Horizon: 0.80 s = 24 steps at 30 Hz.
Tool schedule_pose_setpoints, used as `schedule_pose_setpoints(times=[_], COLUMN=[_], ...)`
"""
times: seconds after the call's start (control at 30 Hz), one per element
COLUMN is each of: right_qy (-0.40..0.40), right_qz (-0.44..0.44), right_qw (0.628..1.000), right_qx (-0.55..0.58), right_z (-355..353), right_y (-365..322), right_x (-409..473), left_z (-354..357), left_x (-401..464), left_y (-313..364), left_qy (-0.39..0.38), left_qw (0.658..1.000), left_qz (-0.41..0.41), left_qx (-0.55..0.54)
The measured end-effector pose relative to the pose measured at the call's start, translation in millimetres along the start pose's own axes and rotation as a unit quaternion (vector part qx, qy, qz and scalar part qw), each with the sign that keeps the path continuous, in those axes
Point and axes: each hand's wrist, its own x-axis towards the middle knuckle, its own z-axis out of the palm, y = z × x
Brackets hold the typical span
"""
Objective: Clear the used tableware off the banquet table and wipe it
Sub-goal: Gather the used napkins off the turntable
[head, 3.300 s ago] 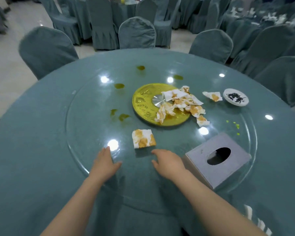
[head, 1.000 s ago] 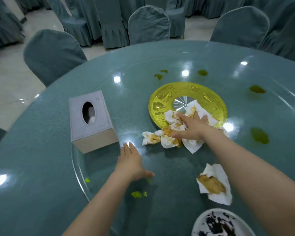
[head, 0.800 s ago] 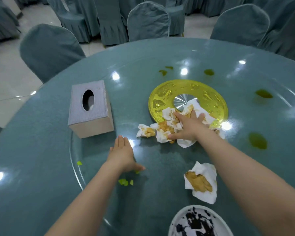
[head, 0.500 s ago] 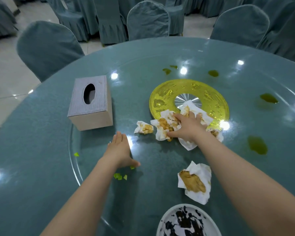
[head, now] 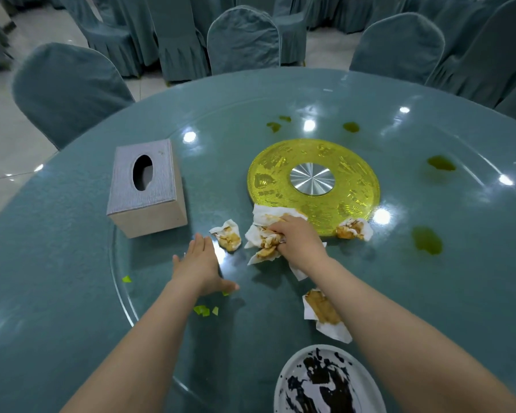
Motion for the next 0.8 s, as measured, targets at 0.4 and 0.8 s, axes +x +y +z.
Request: schedule_pose_setpoints(times=[0.4, 0.8], right_qy=[0.098, -0.042], right_qz=[-0.016, 0.104], right_qw=[0.995, 0.992], right_qx=[-0.011, -0.053], right_z=[-71, -66], right_y=[32, 103], right_x=[-26, -47], left_z=[-3, -2], left_x=[-1, 1], left_y=[6, 6], left_qy=[0.001, -0.005], left_qw=[1.000, 0.999], left_qz=[-0.012, -0.014], left_qx=[0.025, 0.030])
